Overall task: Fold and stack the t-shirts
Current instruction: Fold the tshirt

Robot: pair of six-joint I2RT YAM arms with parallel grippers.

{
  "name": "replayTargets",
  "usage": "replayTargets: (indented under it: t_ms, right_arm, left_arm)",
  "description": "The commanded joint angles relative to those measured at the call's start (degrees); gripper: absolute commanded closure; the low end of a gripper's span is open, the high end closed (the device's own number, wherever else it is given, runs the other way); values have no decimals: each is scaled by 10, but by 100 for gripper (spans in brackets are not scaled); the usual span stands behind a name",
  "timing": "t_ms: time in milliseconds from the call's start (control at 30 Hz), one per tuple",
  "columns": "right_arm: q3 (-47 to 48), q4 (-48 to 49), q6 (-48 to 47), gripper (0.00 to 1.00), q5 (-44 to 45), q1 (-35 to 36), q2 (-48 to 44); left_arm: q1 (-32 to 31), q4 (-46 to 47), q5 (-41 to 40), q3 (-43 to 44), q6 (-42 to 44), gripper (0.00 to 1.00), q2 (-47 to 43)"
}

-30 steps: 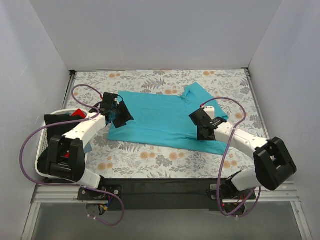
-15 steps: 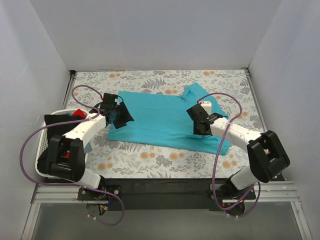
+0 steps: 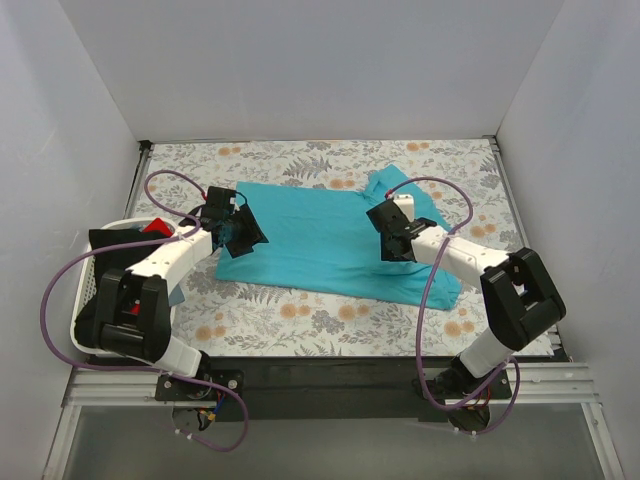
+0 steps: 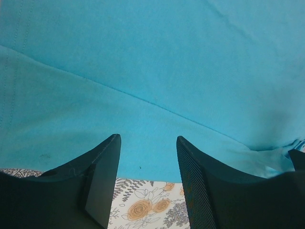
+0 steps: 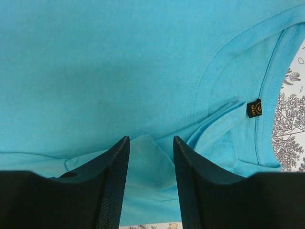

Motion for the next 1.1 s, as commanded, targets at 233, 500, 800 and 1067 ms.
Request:
replayTargets:
  t_ms: [233,500,800,1067]
  right_arm:
    - [-28,51,-1,55,-43,-21,7]
    - [-51,81,2,57,-94,-42,-1]
    - [-70,106,9,74,-136,-55,-9]
    - [-49,107,-2,92,-139,-59,-9]
  left_arm:
    - [2,7,6,-1,8,51,-2]
    - [2,7,4,-2,7,51,0]
    - [2,7,3,-2,8,51,2]
    - [2,8,4,-2,7,51,4]
